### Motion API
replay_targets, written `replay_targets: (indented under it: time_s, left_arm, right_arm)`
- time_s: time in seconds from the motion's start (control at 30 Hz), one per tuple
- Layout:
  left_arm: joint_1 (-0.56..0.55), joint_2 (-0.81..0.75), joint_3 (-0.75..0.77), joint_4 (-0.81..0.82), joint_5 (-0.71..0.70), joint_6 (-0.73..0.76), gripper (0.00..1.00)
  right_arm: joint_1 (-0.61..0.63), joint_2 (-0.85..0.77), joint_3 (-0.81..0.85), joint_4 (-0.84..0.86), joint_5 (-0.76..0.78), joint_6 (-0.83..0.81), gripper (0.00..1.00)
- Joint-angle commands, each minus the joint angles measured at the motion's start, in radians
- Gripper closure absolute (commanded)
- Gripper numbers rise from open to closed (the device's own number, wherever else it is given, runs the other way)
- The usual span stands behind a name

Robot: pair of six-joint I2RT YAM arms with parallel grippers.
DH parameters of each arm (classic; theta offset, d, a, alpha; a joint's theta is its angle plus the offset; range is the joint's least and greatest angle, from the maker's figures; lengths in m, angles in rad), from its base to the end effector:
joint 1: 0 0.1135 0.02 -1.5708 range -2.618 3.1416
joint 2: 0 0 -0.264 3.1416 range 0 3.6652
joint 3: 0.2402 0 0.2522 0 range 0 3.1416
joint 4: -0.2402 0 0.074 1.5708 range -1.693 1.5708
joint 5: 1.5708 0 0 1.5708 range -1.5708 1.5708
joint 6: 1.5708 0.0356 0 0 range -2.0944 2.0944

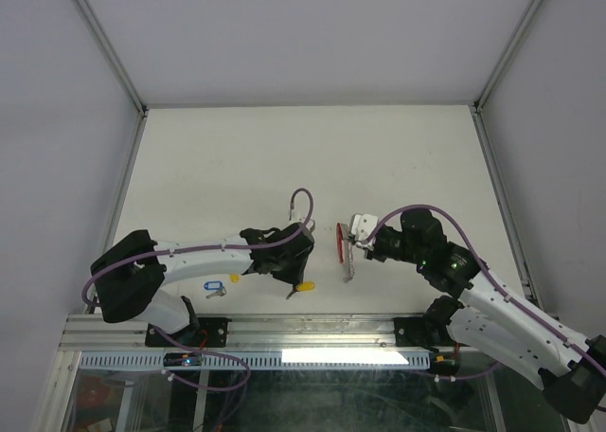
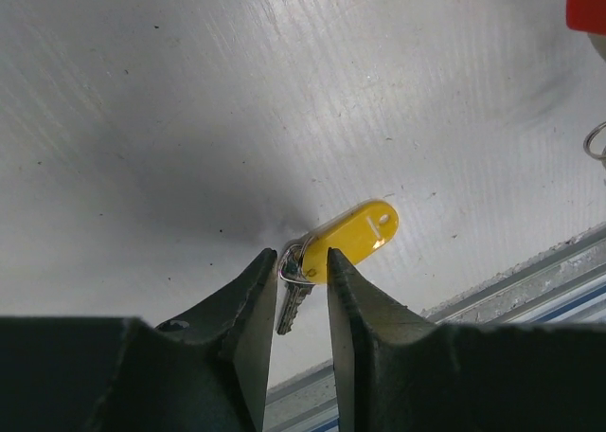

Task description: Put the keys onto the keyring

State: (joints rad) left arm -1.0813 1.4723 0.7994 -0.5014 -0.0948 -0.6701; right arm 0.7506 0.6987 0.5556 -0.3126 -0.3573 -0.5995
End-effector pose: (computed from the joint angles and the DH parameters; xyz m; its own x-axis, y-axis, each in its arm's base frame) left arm 0.1277 -0.2325 0.1695 -0.8749 0.3273 -0.3569 0.4058 0.8977 -0.1714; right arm 0.1124 0.1218 0.2605 0.2244 -0.5135 -0.8282 -0.8988 0.2194 -0.3796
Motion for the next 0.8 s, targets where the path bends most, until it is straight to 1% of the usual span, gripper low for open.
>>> replay_targets:
  time_s: [0.0,0.53,0.6,0.7,0.77]
  left_arm:
    - [-0.012,0.007,0.019,0.031,0.033,-0.01,0.74]
    - [-0.021,0.039,0.016,0.031,0.04,-0.002,0.86]
    - [-0.021,0.039,0.015,0.03,0.038,-0.002,0.9]
    - [-0.021,0.038,0.015,0.031,0.038,0.001,1.0]
    - [-0.022,0.036,0.015,0.031,0.037,0.003,1.0]
  right_arm:
    - [0.0,-0.001,0.058,0.04,-0.021,0.019,1.0]
    - [0.0,-0.005,0.056,0.034,-0.024,0.026,1.0]
    - [0.0,-0.005,0.057,0.033,-0.024,0.025,1.0]
    - [-0.001,-0.007,0.056,0.033,-0.023,0.026,1.0]
    - [0.0,-0.008,0.058,0.034,-0.022,0.026,1.0]
